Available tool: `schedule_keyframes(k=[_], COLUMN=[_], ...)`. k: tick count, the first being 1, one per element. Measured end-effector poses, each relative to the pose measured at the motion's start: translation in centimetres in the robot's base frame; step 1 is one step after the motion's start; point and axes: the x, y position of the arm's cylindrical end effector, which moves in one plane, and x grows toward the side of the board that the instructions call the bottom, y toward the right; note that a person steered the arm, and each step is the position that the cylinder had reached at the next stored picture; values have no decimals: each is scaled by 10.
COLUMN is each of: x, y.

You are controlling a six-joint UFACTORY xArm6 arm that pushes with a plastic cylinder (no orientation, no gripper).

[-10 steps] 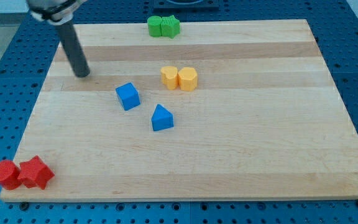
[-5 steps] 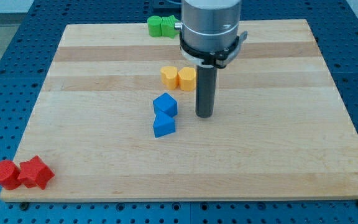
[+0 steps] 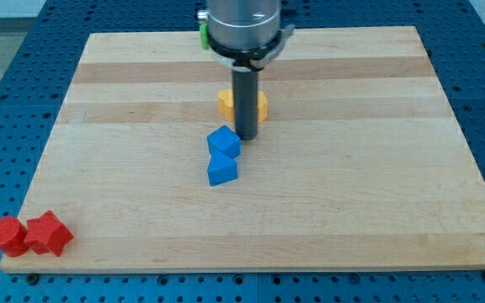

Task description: Push the blue triangle to the bottom right

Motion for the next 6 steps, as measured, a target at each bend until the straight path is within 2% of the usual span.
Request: schedule_keyframes(k=[1, 2, 3, 4, 6], x=[9, 52, 72, 62, 68], y=[-34, -36, -28, -50, -132])
